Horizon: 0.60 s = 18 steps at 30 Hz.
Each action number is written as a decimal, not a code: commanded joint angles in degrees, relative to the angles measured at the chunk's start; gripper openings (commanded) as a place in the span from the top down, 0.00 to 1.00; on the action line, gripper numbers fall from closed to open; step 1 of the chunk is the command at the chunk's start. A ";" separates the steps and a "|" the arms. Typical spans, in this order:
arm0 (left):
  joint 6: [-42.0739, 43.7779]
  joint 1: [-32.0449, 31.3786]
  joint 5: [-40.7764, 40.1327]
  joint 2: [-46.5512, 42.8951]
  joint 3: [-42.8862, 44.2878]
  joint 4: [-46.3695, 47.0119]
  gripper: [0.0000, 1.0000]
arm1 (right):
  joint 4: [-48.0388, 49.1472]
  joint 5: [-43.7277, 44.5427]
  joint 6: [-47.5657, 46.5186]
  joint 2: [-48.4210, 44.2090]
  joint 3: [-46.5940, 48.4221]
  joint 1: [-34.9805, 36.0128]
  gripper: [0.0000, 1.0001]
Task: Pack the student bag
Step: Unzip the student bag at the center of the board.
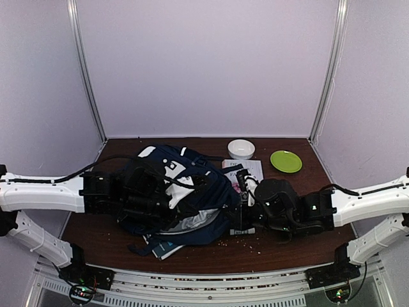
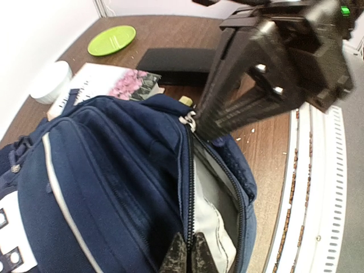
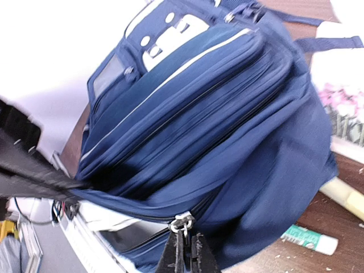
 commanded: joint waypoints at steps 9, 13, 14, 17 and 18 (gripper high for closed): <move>-0.99 -1.44 -2.57 -13.16 -2.95 -7.57 1.00 | -10.61 7.92 -0.40 1.25 6.72 -10.70 1.00; -1.48 -1.44 -4.12 -15.76 -4.34 -9.56 1.00 | -11.25 7.51 -1.81 1.54 8.10 -12.35 1.00; -1.81 -1.44 -4.44 -16.28 -4.86 -9.61 1.00 | -11.38 7.33 -2.22 1.48 8.23 -12.73 1.00; -2.96 -1.44 -4.51 -17.72 -6.23 -9.49 1.00 | -12.03 6.78 -3.85 1.53 8.71 -14.20 1.00; -3.32 -1.44 -4.42 -18.24 -6.65 -9.38 1.00 | -12.40 6.73 -4.56 1.68 9.01 -14.83 1.00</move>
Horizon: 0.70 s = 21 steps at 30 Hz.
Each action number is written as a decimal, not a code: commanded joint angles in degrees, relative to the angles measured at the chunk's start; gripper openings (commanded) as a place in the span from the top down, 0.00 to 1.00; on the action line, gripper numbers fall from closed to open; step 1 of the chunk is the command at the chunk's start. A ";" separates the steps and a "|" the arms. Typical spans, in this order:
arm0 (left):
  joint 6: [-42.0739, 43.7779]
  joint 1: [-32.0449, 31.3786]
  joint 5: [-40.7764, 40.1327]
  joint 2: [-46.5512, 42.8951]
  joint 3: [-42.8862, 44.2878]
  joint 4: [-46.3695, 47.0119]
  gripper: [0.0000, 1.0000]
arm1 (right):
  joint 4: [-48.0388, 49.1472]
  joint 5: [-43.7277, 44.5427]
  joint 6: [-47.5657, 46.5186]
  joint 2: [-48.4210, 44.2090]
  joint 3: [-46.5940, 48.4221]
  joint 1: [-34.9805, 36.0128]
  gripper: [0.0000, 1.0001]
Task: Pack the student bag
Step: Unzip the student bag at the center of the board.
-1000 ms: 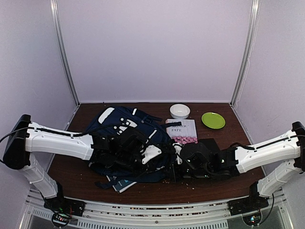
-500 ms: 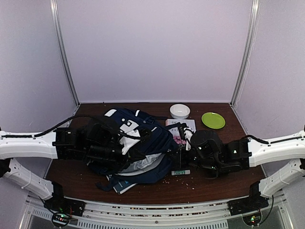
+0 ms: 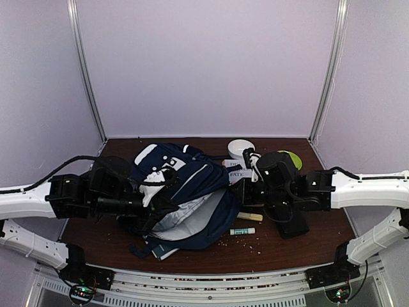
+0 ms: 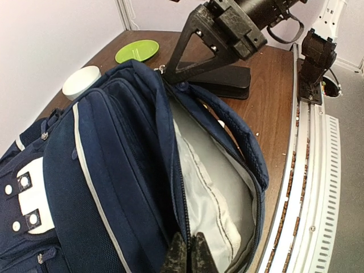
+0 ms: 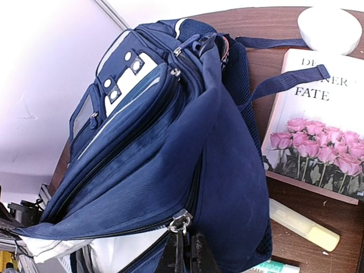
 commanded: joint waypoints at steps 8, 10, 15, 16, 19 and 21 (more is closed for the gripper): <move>-5.11 -0.41 -1.85 -7.53 -4.88 -4.68 1.00 | -5.02 6.10 -4.70 4.09 5.02 -8.63 1.00; -6.08 -0.40 -2.31 -7.74 -6.07 -4.50 1.00 | -3.51 4.43 -5.14 4.89 4.76 -8.61 1.00; -8.17 -0.41 -5.03 -8.16 -6.95 -5.80 1.00 | -1.28 3.27 -4.00 5.47 2.16 -9.94 1.00; -8.59 -0.41 -6.49 -9.13 -6.90 -6.34 1.00 | -0.76 2.94 -3.76 5.51 1.81 -10.79 1.00; -9.95 -0.41 -11.40 -12.90 -7.34 -7.70 1.00 | 0.36 2.79 -3.83 6.13 2.02 -12.74 1.00; -10.95 -0.41 -14.45 -15.94 -8.10 -8.17 1.00 | 0.78 1.80 -4.26 7.53 3.48 -13.78 1.00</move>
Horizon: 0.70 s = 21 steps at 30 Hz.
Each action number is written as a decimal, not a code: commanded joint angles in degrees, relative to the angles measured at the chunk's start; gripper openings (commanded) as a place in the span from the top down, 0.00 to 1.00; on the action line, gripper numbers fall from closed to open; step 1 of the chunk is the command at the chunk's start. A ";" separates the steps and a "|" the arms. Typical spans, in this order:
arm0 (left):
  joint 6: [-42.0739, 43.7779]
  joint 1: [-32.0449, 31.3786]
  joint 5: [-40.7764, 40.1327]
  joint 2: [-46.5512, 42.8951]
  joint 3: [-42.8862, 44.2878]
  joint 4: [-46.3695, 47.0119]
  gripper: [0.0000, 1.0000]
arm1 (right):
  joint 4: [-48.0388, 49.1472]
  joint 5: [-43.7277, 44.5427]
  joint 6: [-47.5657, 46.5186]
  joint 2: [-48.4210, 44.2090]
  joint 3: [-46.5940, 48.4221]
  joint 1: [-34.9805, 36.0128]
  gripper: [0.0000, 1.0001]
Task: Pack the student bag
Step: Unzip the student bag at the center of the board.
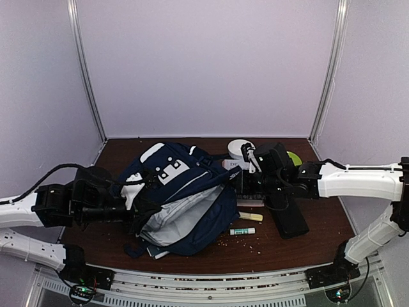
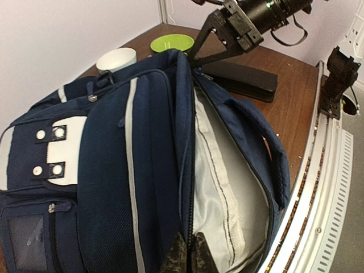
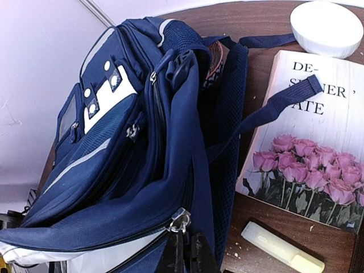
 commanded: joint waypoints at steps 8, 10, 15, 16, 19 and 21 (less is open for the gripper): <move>-5.78 -0.30 -8.45 -9.06 -3.39 -4.87 1.00 | 5.02 1.88 -1.24 5.20 1.17 -4.55 1.00; -6.73 -0.30 -7.77 -5.93 -2.79 -4.95 0.93 | 5.28 2.45 -2.10 4.56 0.66 -2.67 1.00; -6.29 -0.30 -7.27 -1.14 0.24 -5.83 0.48 | 4.92 2.55 -1.79 3.82 -0.69 0.10 1.00; -5.84 -0.30 -7.33 -1.17 0.85 -5.83 0.43 | 5.12 2.40 -1.69 3.66 -0.99 0.34 1.00; -3.90 -0.30 -7.12 -0.81 4.67 -7.34 0.33 | 5.01 1.83 -1.48 3.15 -1.36 0.81 1.00; -2.37 -0.30 -5.43 1.06 8.46 -9.67 0.30 | 4.90 1.33 -1.55 2.72 -1.47 1.26 1.00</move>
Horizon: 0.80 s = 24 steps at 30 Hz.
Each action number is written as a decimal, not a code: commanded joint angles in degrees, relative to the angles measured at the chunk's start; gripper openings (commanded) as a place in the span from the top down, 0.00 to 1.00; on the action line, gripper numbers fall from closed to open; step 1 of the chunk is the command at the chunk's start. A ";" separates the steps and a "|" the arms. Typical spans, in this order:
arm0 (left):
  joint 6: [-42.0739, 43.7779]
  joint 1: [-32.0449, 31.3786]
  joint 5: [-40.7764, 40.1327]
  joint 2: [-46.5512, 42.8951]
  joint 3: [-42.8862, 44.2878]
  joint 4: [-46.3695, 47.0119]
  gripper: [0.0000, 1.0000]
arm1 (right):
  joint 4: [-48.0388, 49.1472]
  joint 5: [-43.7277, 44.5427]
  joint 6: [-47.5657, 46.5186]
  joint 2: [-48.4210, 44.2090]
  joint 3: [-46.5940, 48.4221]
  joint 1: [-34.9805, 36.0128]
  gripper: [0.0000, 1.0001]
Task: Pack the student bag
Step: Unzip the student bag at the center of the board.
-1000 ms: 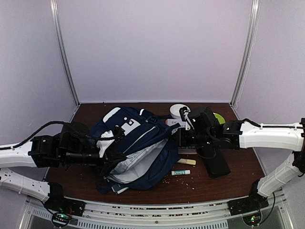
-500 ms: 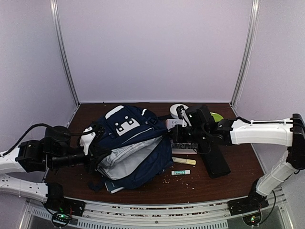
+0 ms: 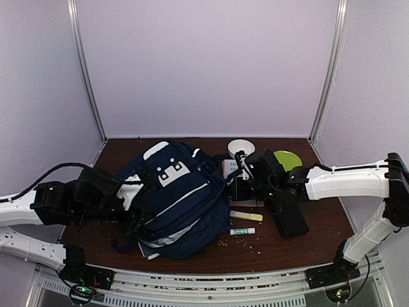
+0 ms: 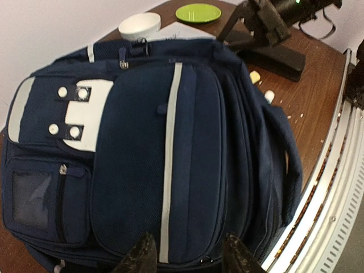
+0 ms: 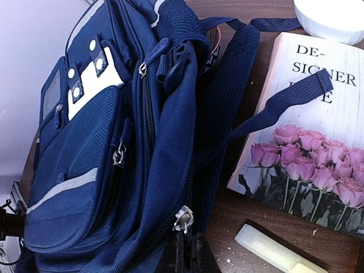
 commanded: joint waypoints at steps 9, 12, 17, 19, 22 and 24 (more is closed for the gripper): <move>7.52 -0.12 10.09 16.89 21.14 0.27 0.26 | 1.83 -0.71 0.89 -3.86 -0.83 2.38 1.00; 8.14 -0.56 11.68 25.86 24.52 1.99 0.25 | 3.35 -2.38 2.10 -4.39 -1.48 2.53 1.00; 8.30 -0.61 10.08 34.03 26.15 6.43 0.23 | 6.33 -5.32 3.77 -6.03 -3.08 3.62 1.00; 8.02 -0.66 9.59 35.93 26.85 7.72 0.22 | 7.15 -6.03 4.37 -6.87 -3.70 4.15 1.00; 7.99 -0.66 9.98 38.13 27.71 9.17 0.22 | 8.70 -7.10 5.36 -8.03 -4.56 4.88 1.00; 7.91 -0.66 10.11 39.56 28.30 9.71 0.22 | 9.57 -7.72 6.14 -8.76 -5.17 5.25 1.00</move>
